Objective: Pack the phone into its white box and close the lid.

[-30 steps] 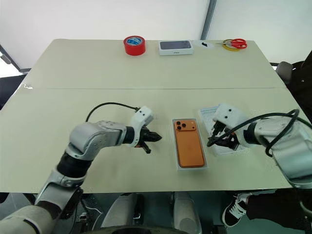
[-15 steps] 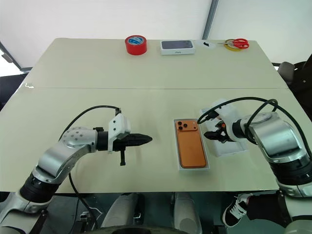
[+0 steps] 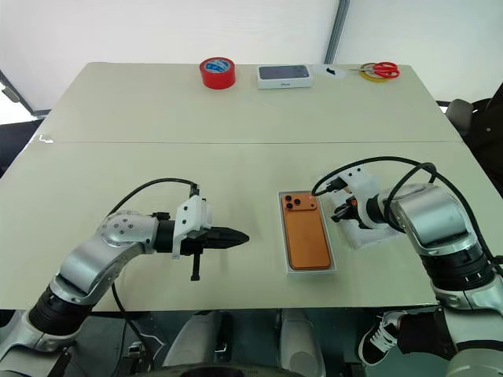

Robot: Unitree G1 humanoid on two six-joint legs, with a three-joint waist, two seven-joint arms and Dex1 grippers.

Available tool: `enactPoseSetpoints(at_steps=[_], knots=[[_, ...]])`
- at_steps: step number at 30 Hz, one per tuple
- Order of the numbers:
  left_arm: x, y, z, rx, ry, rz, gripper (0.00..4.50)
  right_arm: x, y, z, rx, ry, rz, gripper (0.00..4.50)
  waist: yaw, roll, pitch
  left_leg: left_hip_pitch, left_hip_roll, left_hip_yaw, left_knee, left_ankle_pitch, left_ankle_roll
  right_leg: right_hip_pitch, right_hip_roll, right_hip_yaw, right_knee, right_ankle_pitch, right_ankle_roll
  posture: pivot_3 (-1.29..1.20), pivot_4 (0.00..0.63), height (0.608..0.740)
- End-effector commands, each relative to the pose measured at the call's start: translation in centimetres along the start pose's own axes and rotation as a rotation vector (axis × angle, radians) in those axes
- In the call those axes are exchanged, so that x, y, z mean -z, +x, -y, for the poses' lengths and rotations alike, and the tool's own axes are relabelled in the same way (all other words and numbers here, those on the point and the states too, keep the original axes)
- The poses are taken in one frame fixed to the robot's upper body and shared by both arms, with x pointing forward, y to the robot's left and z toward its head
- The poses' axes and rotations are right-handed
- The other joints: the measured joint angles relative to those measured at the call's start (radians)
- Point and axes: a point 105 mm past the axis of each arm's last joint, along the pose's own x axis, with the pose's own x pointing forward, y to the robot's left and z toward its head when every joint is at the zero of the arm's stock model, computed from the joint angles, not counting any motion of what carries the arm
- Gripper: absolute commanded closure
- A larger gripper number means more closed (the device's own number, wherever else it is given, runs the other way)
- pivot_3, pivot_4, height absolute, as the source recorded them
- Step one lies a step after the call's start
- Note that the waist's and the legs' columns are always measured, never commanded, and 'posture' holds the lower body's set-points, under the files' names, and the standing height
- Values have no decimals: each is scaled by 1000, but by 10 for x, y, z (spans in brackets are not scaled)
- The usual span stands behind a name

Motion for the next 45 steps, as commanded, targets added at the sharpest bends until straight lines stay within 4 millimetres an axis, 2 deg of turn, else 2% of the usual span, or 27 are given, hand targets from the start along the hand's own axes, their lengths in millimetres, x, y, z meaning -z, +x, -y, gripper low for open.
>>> enactPoseSetpoints(at_steps=[1, 4, 7, 9, 11, 13, 16, 19, 22, 24, 27, 31, 34, 37, 40, 41, 45], knots=[[-3, -1, -1, -23, 45, 5, 4500, -16, -16, 7, 19, 59, 79, 4465, 0, 0, 0, 0, 0, 0, 0, 0, 0, 0, 0, 0, 0, 0, 0, 0, 150, 732], [1, -6, -8, -83, 26, 5, 4500, -47, -36, 8, -28, 150, 235, 4465, -4, 1, 0, 0, 0, 1, 0, 0, 0, 0, 0, 1, 0, 0, 0, 0, 150, 732], [4, -18, -23, -185, -18, 19, 4500, -81, -62, -1, -205, 219, 431, 4465, -6, 1, 1, 0, 1, 0, 0, 0, 0, -1, 1, 1, 1, 1, 1, 0, 150, 732], [9, -28, -35, -260, -41, 10, 4500, -98, -77, -19, -398, 220, 528, 4465, -5, 1, 1, 0, 2, -1, 0, 0, 0, -1, 3, 0, 1, 2, 3, 0, 150, 732], [15, -37, -46, -326, -58, -1, 4500, -105, -86, -40, -565, 198, 569, 4465, -1, 1, 1, 0, 3, -1, -1, 0, 0, 0, 4, 0, 1, 2, 3, 0, 150, 732], [16, -45, -56, -381, -72, 9, 4500, -104, -81, -65, -716, 200, 541, 4465, -3, 1, 1, 0, 3, -2, -1, 0, 0, 0, 4, 0, 1, 2, 3, 0, 150, 732], [13, -52, -64, -418, -75, 24, 4500, -99, -76, -93, -843, 232, 488, 4465, -4, 1, 1, 0, 3, -1, -1, 0, 0, 0, 4, 1, 1, 2, 2, 0, 150, 732], [11, -54, -69, -432, -71, 33, 4500, -94, -70, -116, -914, 355, 454, 4465, -3, 1, 1, 0, 2, -1, -1, 0, 0, 0, 2, 0, 0, 2, 1, 0, 150, 732], [9, -51, -68, -429, -67, 40, 4500, -86, -51, -136, -917, 456, 450, 4465, -6, 1, 0, 0, 1, 1, -1, 0, 0, 0, 1, 1, 0, 2, 2, 0, 150, 732], [7, -45, -67, -416, -67, 52, 4500, -79, -35, -144, -866, 571, 440, 4465, -7, 1, 0, 0, 2, 1, -1, 0, 0, 0, 1, 1, 0, 3, 3, 0, 150, 732], [5, -37, -63, -394, -65, 65, 4500, -73, -24, -146, -788, 705, 440, 4465, -6, 1, 0, 0, 2, 0, -1, 0, 0, -1, 2, 1, 1, 3, 3, 0, 150, 732], [2, -19, -62, -363, -63, 79, 4500, -63, -19, -143, -723, 739, 422, 4465, 0, 1, 0, 0, 2, 0, 0, 0, 0, 0, 2, 2, 1, 2, 2, 0, 150, 732], [-1, -3, -62, -333, -64, 92, 4500, -61, -20, -136, -698, 722, 423, 3592, -1, 1, 0, 0, 2, 0, 0, 0, 0, 1, 2, 2, 0, 1, 1, 0, 150, 732], [-5, 13, -64, -313, -68, 105, 4500, -61, -27, -124, -670, 616, 414, 2086, -2, 1, 0, 0, 2, 0, 0, 0, 0, 0, 2, 2, 0, 1, 0, 0, 150, 732], [-12, 28, -62, -275, -72, 129, 4500, -62, -42, -105, -588, 443, 387, 612, -1, 2, 0, 0, 2, 1, 0, 0, 0, 0, 3, 2, 0, 1, 0, 0, 150, 732], [-14, 31, -60, -266, -67, 133, 4500, -63, -45, -100, -565, 411, 379, 612, -1, 2, 0, 0, 2, 1, 0, 0, 1, 0, 3, 2, 0, 1, 0, 0, 150, 732], [-20, 52, -54, -224, -49, 133, 4500, -69, -63, -59, -383, 303, 387, 612, 0, 1, 0, 0, 3, 0, -1, -1, 2, 0, 4, 2, 0, 1, 0, 0, 150, 732]])
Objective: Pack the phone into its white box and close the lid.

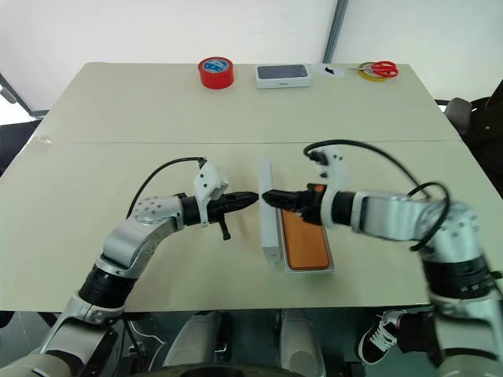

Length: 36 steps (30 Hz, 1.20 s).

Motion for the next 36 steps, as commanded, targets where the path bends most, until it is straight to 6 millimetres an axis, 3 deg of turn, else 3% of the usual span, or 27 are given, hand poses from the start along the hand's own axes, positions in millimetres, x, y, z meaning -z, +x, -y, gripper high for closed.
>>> enactPoseSetpoints(at_steps=[1, 2, 5, 9, 11, 16, 22, 26, 36], knots=[[-9, 15, 10, 35, 38, 16, 4500, -18, -18, 14, 87, -114, 16, 612, 1, 0, 0, 0, 0, 0, 0, 0, 0, 0, 0, 0, 0, 0, 0, 0, 150, 732], [-8, 20, 12, 42, 37, 12, 4500, -19, -21, 23, 147, -168, 6, 612, 1, 0, 0, 0, 0, 0, 0, 0, 0, 0, 0, 0, -1, 0, 0, 0, 150, 732], [-6, 30, 17, 56, 38, 0, 4500, -19, -24, 40, 239, -257, -18, 1463, 1, 0, 0, 0, 0, 0, 1, 0, 0, 1, 0, 0, -1, 0, 0, 0, 150, 732], [-9, 34, 20, 62, 30, 11, 4500, -16, -23, 50, 278, -364, -46, 3647, -1, 0, 0, 0, 0, 0, 0, 0, 0, 0, 0, 0, -1, 0, 0, 0, 150, 732], [-14, 31, 16, 48, 11, 36, 4500, -13, -22, 55, 312, -451, -75, 4442, 0, 0, 0, 0, 0, 0, 0, 0, 0, 0, 0, 0, -1, 0, 0, 0, 150, 732], [-24, 11, -7, -51, -51, 62, 4500, -4, -21, 64, 355, -573, -135, 4442, -1, 0, 0, 0, 0, 0, 0, 0, 0, 0, 0, 0, -1, -1, 1, 0, 150, 732], [0, -13, -30, -135, -83, -101, 4500, 7, -16, 63, 329, -646, -181, 4442, -1, 0, 0, 0, 0, 0, 0, 0, 0, -1, 0, 0, 0, -1, 0, 0, 150, 732], [14, -11, -21, -82, -74, -186, 4500, 14, -10, 59, 299, -672, -207, 4442, 2, 0, 0, 0, 0, 0, 0, 0, 0, -1, 0, 0, -1, -1, 0, 0, 150, 732], [21, 13, 6, 84, -90, -240, 4500, 28, 0, 49, 244, -727, -243, 4442, 0, 0, 0, 0, -1, 0, 1, 0, 0, -1, -1, 0, 0, 0, 0, 0, 150, 732]])
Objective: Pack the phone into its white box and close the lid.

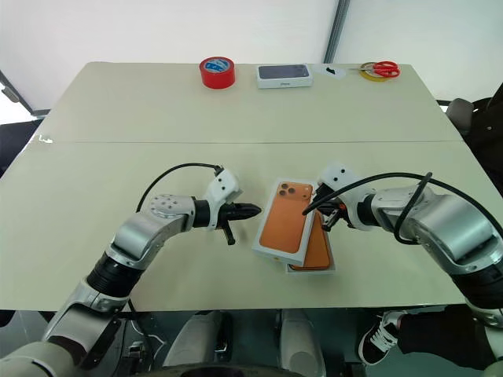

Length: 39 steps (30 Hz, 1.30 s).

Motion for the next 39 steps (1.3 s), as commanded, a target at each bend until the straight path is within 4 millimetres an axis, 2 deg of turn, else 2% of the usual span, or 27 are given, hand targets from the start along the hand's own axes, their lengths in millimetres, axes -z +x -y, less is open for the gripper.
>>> enactPoseSetpoints(at_steps=[1, 20, 39], knots=[[-12, 4, 9, 64, 34, 14, 4500, -10, -5, -5, -2, -45, 34, 4442, -1, 0, 0, 0, 0, 0, 0, 0, 0, 0, 0, 0, 0, 0, 0, 0, 150, 732], [-26, 17, 36, 210, 49, 39, 4500, 0, -15, -9, -28, -82, -2, 4442, 1, 0, 0, 0, 0, 0, 0, 0, 0, 0, 0, 0, 0, 0, 0, 0, 150, 732], [-29, 20, 41, 238, 57, 42, 4500, 18, -16, -13, -49, -57, -49, 4442, 1, 0, 0, 0, 0, 0, 0, 0, 0, 0, 0, 0, 0, 0, 0, 0, 150, 732]])
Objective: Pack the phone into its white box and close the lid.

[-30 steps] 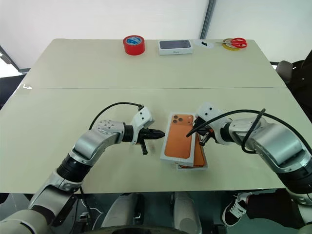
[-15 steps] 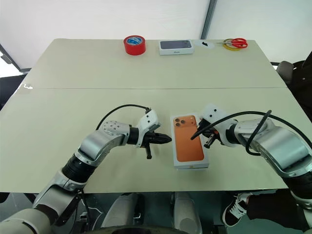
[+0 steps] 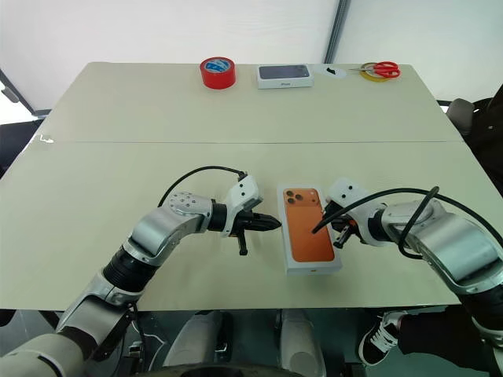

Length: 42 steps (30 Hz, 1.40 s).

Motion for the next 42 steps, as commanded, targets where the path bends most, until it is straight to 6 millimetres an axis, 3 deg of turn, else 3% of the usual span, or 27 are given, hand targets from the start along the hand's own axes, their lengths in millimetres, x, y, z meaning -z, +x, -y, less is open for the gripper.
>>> enactPoseSetpoints(at_steps=[1, 13, 25, 31, 35, 42], knots=[[-15, 5, 12, 50, 54, 37, 4500, -12, -8, -9, -25, -58, 49, 4442, 0, 0, 0, 0, 0, 0, 0, 0, 0, 0, 0, 0, 0, 0, 0, 0, 150, 732], [-7, 7, 12, 54, 71, 0, 4500, -8, -13, -15, -39, -82, 31, 4442, 0, 0, 0, 0, 0, 0, 0, 0, 0, 0, 0, 0, 0, 0, 0, 0, 150, 732], [-37, -18, -18, -60, -11, 163, 4500, 0, -41, 28, 85, -79, 34, 4442, 0, 0, 0, 0, 0, 0, 1, 0, 0, 1, 0, 0, 0, 0, 0, 0, 150, 732], [-48, -6, -25, -79, -17, 174, 4500, -14, -50, -8, -110, -141, 150, 4442, 2, 0, 0, 1, 0, 0, 1, 0, 0, 1, 0, 0, 0, 2, 3, 0, 150, 732], [-35, 20, -23, -72, 25, 61, 4500, -6, -38, -38, -209, -146, 143, 4442, 3, 0, 0, 1, -1, -1, 1, 0, 0, 3, 0, -1, 0, 2, 3, 0, 150, 732], [-17, 33, -24, -75, 32, -47, 4500, 15, -23, -56, -239, -119, 72, 4442, 1, 0, 0, 1, -1, -1, 1, 0, 0, 3, 0, -1, 0, 0, 0, 0, 150, 732]])
